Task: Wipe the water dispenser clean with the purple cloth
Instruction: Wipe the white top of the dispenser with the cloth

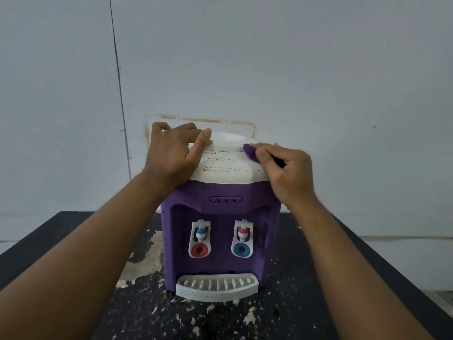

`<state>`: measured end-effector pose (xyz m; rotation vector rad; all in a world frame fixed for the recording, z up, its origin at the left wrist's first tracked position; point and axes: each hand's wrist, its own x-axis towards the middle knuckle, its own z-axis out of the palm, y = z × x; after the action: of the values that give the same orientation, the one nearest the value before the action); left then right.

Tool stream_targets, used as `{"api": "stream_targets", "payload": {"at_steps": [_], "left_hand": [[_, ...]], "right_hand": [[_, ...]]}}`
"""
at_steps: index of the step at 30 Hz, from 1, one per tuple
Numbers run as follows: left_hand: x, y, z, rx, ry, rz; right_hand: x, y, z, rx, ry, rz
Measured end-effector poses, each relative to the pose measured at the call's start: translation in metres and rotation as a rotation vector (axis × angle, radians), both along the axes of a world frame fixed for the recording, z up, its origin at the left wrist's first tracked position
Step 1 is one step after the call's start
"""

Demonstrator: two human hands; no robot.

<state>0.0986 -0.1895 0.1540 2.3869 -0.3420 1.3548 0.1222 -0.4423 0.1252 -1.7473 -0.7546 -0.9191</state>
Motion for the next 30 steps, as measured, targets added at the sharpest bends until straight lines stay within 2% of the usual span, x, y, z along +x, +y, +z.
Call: {"api": "stream_targets", "payload": {"at_steps": [6, 8, 11, 13, 18, 20, 23, 25, 28, 30], "left_hand": [[0.0, 0.0, 0.0, 0.003, 0.003, -0.004], [0.0, -0.001, 0.0, 0.004, 0.006, -0.008], [0.0, -0.001, 0.0, 0.006, 0.004, -0.006], [0.001, -0.001, 0.0, 0.003, -0.003, -0.009], [0.002, 0.0, 0.0, -0.008, -0.005, -0.024], [0.001, 0.001, -0.001, -0.002, 0.008, -0.023], [0.0, 0.001, 0.0, 0.003, 0.025, -0.017], [0.0, 0.0, 0.001, -0.006, 0.029, -0.023], [-0.001, -0.001, 0.001, -0.038, 0.027, -0.051], [-0.001, -0.001, 0.001, -0.043, 0.027, -0.063]], "right_hand": [[-0.009, -0.008, -0.04, -0.081, -0.288, 0.045], [-0.003, -0.019, -0.047, -0.016, -0.249, 0.025], [0.002, -0.026, -0.03, 0.151, -0.01, -0.042], [0.004, -0.022, -0.011, 0.129, 0.039, -0.097], [-0.013, 0.019, 0.0, -0.121, -0.123, -0.036], [-0.015, 0.021, -0.012, -0.128, -0.218, 0.036], [-0.006, 0.003, -0.029, -0.035, -0.287, 0.069], [0.001, -0.007, -0.035, 0.042, -0.262, 0.016], [0.011, -0.015, -0.024, 0.169, -0.05, -0.08], [0.019, -0.015, -0.005, 0.124, 0.048, -0.104]]}}
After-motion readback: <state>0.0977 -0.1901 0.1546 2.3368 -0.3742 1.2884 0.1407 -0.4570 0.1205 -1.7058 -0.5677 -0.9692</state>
